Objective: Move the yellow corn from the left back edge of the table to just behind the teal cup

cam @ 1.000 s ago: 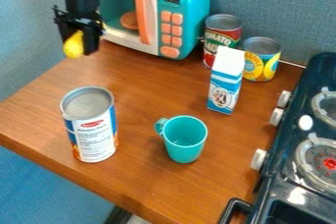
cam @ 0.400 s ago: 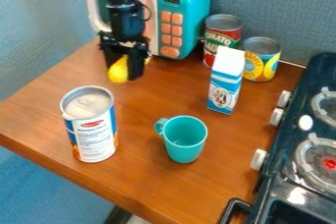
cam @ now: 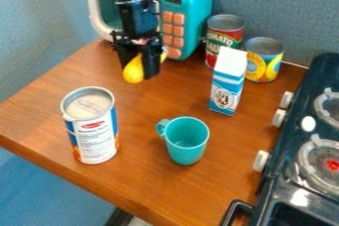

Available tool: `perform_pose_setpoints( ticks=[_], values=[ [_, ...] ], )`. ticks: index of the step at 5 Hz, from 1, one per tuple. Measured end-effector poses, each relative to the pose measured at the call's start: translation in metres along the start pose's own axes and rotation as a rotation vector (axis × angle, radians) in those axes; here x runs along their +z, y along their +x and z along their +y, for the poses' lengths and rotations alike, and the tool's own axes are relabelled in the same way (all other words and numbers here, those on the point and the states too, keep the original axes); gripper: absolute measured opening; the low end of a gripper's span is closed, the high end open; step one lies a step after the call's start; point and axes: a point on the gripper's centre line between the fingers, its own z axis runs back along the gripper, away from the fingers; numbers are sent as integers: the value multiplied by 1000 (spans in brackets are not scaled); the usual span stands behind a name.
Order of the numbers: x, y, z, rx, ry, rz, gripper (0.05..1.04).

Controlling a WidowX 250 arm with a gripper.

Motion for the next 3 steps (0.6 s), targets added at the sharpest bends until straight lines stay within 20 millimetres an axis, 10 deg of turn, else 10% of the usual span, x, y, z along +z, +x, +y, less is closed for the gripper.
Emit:
perform_pose_setpoints(
  ticks=[3],
  values=[
    [-52, 12, -17, 14, -27, 21, 704]
  ],
)
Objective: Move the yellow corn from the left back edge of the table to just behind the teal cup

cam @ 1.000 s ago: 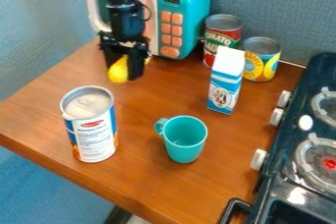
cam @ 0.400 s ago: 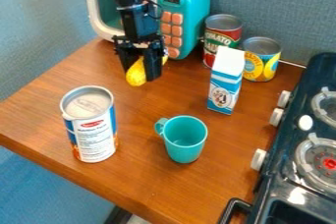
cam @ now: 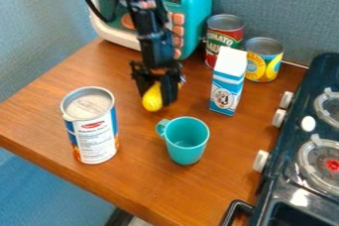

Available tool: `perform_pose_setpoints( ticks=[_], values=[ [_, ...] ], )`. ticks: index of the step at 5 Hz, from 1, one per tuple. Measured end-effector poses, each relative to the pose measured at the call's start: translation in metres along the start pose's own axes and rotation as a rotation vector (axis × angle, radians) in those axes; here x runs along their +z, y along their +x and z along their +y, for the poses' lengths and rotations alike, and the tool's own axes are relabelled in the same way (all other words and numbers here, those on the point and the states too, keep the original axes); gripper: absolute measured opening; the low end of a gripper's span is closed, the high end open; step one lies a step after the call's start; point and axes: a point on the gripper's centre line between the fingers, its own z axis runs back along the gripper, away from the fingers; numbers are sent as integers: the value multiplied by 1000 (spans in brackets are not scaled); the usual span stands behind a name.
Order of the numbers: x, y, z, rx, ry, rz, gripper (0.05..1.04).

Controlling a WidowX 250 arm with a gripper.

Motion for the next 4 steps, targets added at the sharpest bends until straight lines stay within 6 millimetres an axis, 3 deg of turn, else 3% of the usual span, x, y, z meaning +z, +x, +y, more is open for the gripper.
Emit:
perform_pose_setpoints(
  ticks=[2, 4],
  values=[
    [-7, 1, -4, 31, 59, -8, 744],
    [-2, 11, 2, 102, 86, -56, 984]
  ],
)
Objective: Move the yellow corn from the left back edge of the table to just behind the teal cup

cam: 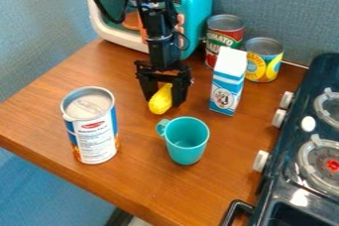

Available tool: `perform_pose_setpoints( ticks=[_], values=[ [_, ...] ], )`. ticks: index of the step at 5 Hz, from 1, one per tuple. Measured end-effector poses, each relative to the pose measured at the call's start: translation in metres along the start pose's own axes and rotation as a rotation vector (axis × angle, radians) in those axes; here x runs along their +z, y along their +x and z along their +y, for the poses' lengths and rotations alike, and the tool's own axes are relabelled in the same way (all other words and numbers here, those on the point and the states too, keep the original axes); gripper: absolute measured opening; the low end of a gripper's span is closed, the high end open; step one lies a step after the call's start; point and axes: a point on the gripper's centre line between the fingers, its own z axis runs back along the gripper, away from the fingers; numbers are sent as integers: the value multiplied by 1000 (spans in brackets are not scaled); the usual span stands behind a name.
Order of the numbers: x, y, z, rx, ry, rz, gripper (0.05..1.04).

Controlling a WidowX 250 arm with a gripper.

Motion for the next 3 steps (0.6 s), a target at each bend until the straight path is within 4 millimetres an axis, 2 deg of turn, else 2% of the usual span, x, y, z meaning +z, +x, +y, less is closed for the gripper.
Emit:
perform_pose_setpoints(
  ticks=[1, 2, 3],
  values=[
    [2, 1, 3, 61, -43, -8, 985],
    [15, -2, 7, 93, -83, -19, 988],
    [40, -11, 13, 120, -134, -25, 988]
  ],
)
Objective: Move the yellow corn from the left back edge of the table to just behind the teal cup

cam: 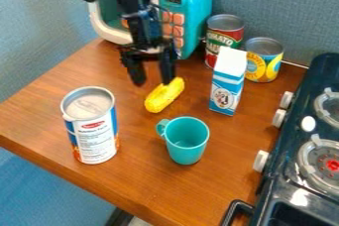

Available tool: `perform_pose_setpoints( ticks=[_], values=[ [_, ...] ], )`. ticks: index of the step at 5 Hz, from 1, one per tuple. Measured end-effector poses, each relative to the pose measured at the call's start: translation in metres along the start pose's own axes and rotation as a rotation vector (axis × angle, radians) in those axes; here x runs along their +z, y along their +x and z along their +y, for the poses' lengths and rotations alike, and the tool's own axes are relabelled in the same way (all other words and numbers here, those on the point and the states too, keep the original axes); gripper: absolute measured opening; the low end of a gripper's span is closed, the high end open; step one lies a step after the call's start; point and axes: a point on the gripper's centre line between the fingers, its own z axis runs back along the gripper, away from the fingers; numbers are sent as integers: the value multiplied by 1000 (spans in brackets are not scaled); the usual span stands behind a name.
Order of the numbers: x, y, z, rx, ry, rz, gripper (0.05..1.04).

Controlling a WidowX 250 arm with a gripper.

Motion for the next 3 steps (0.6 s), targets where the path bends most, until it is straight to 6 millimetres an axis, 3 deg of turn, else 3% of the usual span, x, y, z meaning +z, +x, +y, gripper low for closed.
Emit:
perform_pose_setpoints(
  ticks=[1, 2, 3],
  values=[
    [24, -15, 14, 18, -58, 27, 988],
    [61, -30, 26, -13, 6, 2, 988],
    [78, -72, 48, -37, 250, 76, 988]
  ],
)
